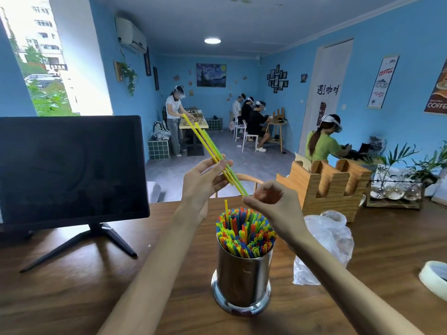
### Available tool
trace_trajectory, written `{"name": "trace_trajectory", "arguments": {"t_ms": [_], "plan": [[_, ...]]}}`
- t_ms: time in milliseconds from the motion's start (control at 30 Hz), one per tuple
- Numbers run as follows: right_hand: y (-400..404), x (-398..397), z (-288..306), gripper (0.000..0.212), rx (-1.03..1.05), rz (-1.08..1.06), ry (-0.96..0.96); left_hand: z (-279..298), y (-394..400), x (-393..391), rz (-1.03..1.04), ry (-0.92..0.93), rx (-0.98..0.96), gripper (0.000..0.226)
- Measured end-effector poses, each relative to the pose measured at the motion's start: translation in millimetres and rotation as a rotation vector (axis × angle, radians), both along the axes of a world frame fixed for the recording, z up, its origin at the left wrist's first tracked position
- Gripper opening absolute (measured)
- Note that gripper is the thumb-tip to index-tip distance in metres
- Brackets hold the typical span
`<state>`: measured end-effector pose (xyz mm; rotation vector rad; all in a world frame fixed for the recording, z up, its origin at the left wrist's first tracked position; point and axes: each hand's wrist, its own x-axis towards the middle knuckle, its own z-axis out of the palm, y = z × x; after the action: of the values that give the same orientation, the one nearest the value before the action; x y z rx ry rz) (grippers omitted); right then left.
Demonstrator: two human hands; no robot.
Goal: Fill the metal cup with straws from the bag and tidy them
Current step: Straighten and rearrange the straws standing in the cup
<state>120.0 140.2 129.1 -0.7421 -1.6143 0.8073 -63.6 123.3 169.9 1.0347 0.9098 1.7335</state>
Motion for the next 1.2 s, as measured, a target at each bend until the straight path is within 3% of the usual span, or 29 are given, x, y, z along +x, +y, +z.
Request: {"name": "trace_trajectory", "arguments": {"t_ms": [133, 300, 467, 633, 767, 933, 1200], "plan": [[7, 3, 6, 0.027, -0.081, 0.038, -0.282, -4, 0, 6, 0.035, 0.208, 0.057, 0.012], [15, 4, 41, 0.045, 0.002, 0.098, -0.082, -14, -1, 13, 0.031, 0.508, 0.126, 0.022], [20, -4, 56, 0.076, 0.277, 0.025, -0.176, -41, -7, 19, 0.033, 0.909, 0.086, 0.022], [23, -9, 34, 0.062, 0.286, -0.013, -0.340, -53, -10, 9, -0.007, 1.069, -0.005, 0.008], [24, -9, 11, 0.041, 0.366, -0.079, -0.404, -53, -9, 6, 0.032, 1.178, 0.043, 0.005], [26, -5, -12, 0.022, 0.346, -0.016, -0.560, -55, -5, -1, 0.085, 1.128, 0.017, 0.012], [20, 15, -15, 0.043, 0.127, 0.152, -0.630, -72, -8, -3, 0.252, 1.089, 0.105, 0.015]]}}
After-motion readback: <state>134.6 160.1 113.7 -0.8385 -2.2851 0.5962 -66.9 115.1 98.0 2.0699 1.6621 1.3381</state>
